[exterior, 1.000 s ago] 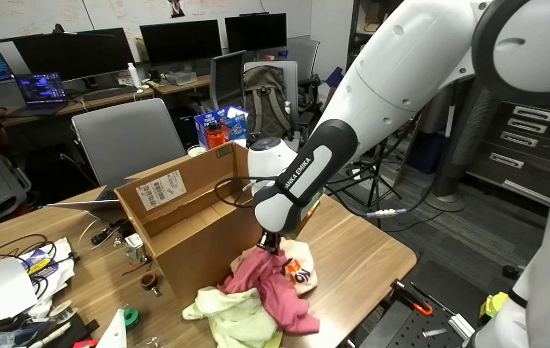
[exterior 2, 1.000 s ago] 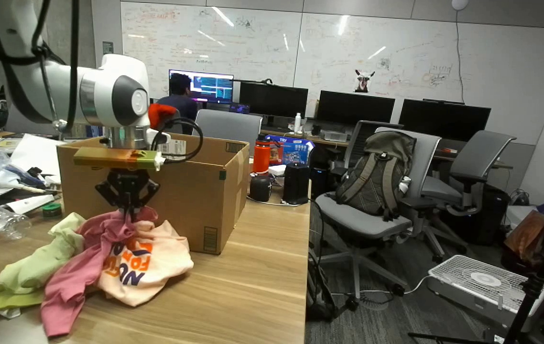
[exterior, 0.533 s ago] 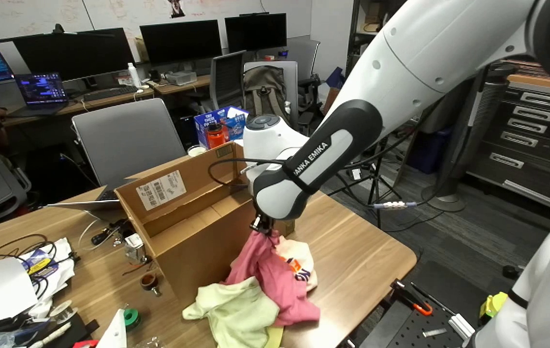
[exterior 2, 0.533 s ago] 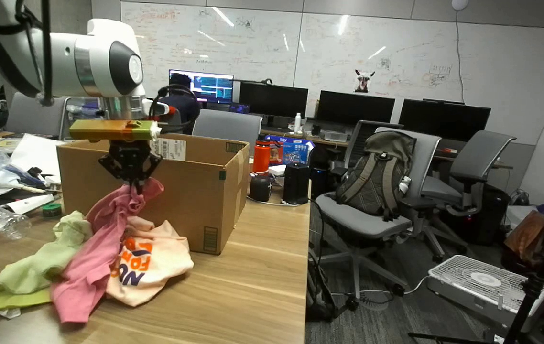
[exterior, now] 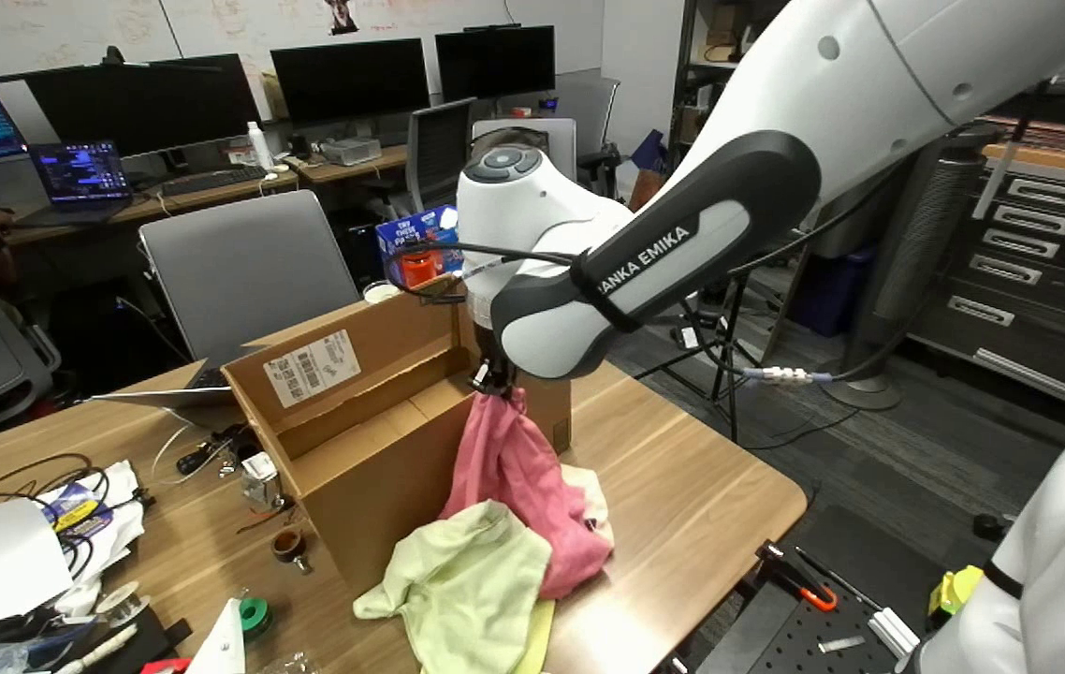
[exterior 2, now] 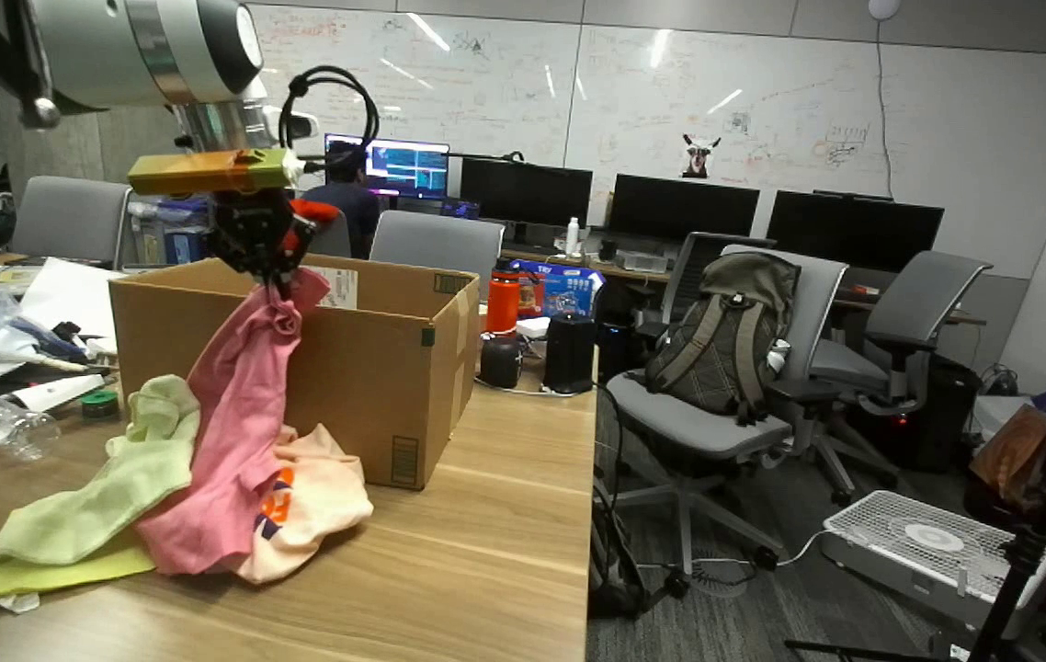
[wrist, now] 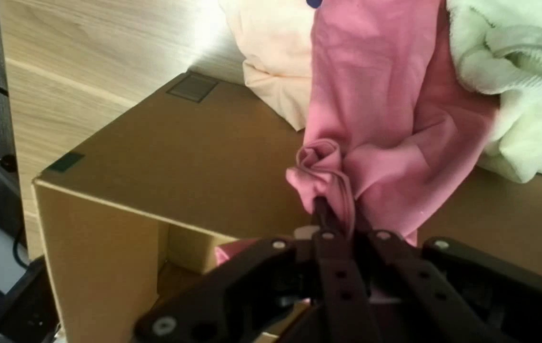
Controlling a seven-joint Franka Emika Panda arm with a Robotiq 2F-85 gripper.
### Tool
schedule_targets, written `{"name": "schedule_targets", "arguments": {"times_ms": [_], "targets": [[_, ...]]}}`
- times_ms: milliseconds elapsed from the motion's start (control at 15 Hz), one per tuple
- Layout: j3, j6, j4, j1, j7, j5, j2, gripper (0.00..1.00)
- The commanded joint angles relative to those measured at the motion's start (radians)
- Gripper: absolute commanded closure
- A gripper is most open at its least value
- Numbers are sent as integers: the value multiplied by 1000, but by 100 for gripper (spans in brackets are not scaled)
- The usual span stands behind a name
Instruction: Put the peach and pink shirt and the green towel in the box respectively
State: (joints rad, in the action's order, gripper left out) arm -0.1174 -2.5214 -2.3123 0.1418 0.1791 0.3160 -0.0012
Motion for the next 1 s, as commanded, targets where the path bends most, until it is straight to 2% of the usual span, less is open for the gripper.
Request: {"name": "schedule_targets", "arguments": {"times_ms": [0, 933], "targets": [[-14, 42, 29, -1, 45, 47, -66, 98], [-56, 52, 83, -33, 112, 82, -188, 98]]}}
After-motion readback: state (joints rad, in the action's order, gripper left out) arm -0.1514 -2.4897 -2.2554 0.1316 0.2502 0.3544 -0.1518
